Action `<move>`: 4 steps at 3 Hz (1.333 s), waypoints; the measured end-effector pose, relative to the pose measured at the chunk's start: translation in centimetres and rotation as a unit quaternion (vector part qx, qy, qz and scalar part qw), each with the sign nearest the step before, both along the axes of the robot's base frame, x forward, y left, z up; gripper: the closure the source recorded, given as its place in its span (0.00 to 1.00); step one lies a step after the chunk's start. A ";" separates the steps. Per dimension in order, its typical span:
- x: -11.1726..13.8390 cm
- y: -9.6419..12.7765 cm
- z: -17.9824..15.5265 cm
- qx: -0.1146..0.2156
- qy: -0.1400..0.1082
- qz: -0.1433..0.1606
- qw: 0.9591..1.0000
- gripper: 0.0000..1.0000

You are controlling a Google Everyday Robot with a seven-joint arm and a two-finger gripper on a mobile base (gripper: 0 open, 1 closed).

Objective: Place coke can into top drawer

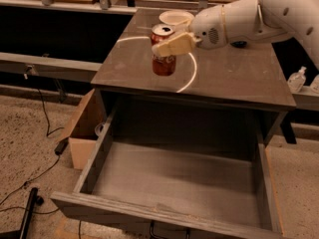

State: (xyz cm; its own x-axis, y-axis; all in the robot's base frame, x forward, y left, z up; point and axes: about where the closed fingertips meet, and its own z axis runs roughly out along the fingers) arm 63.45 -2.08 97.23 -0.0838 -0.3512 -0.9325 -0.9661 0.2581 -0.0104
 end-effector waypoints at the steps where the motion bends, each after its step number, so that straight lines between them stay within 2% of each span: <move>1: -6.0 -1.7 -1.5 -0.003 0.008 0.020 1.000 1.00; 2: -9.4 -2.3 -4.6 0.000 0.004 0.034 0.999 1.00; 3: -11.6 -1.4 -10.2 -0.022 -0.020 0.047 0.998 1.00; 4: -11.6 -1.4 -10.1 -0.022 -0.020 0.047 0.998 1.00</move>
Offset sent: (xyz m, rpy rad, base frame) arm -0.1343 -0.0343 -0.0860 0.0040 -0.0262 0.0976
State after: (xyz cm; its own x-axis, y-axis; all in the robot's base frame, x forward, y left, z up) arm 51.86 -3.44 87.11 -0.0122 -0.3956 -0.9183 -0.9845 0.1657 -0.0583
